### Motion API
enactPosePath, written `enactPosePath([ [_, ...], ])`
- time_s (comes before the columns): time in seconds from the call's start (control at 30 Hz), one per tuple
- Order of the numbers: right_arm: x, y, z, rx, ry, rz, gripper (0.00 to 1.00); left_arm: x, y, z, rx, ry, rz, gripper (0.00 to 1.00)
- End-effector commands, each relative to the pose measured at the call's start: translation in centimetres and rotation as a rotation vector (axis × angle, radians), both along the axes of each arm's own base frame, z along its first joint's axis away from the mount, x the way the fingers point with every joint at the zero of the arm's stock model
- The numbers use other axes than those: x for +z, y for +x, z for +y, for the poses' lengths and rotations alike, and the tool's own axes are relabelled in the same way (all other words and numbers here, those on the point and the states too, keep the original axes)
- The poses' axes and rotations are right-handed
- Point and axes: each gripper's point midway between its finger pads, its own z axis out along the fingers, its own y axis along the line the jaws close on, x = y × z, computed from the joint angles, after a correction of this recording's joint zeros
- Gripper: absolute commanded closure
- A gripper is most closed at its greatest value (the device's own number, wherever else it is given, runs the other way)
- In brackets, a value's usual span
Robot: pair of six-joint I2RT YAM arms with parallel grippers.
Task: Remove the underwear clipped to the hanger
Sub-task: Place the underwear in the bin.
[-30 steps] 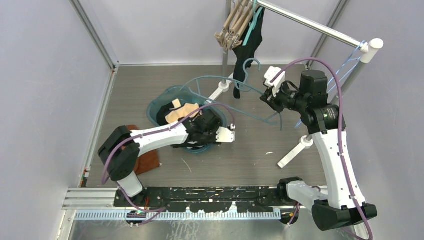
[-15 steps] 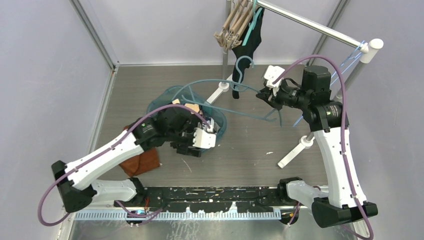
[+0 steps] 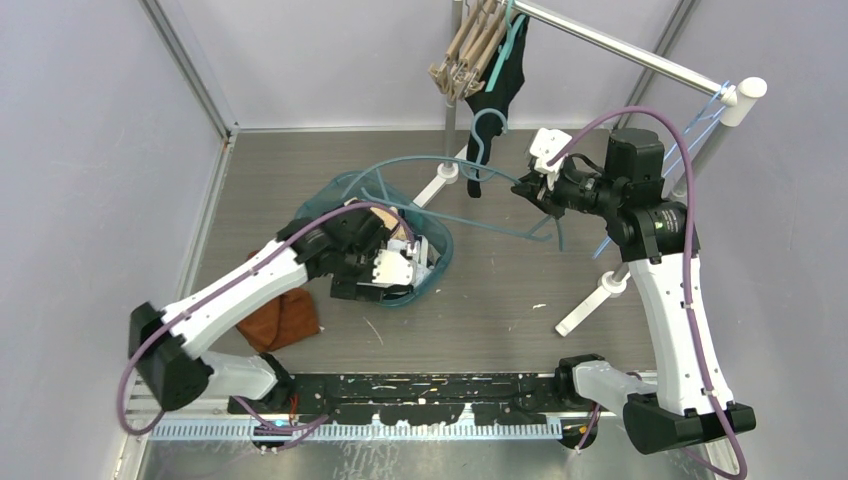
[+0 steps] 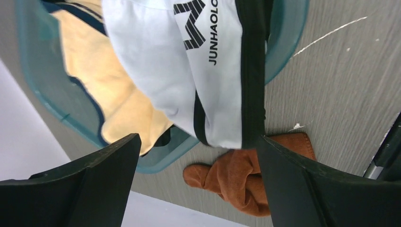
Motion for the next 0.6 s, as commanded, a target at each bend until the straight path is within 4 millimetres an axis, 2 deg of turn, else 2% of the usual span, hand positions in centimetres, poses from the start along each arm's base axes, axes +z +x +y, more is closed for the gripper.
enactPosePath([
  [0.0,2.3,-0.2,0.2,0.006,0.028,-0.070,0.99,-1.4,1.7,-0.5,0.029,0.034,0.029,0.09],
  [0.07,2.2,-0.2,0.1,0.001,0.025,-0.072,0.99,-1.8,2.1,-1.7,0.036,0.004,0.051,0.26],
  [0.1,2.1,-0.2,0.1,0.000,0.024,-0.071,0.99,-1.8,2.5,-2.5,0.051,-0.025,0.051,0.42],
  [0.2,1.8,0.0,0.1,0.001,0.023,-0.064,0.99,-1.9,3.7,-4.9,0.107,-0.120,0.059,0.73],
  [0.3,1.6,0.2,0.2,0.005,0.026,-0.059,0.99,-2.8,4.8,-7.0,0.121,-0.182,0.068,0.90],
  [0.37,1.4,0.3,0.3,0.010,0.029,-0.049,0.99,-4.2,5.2,-8.2,0.114,-0.187,0.093,0.94],
  [0.43,1.4,0.3,0.4,0.015,0.029,-0.053,0.99,-5.9,4.9,-8.9,0.096,-0.165,0.133,0.93],
  [0.57,1.7,0.3,0.3,0.022,0.016,-0.081,0.99,-9.3,3.3,-8.5,0.057,-0.069,0.199,0.82],
])
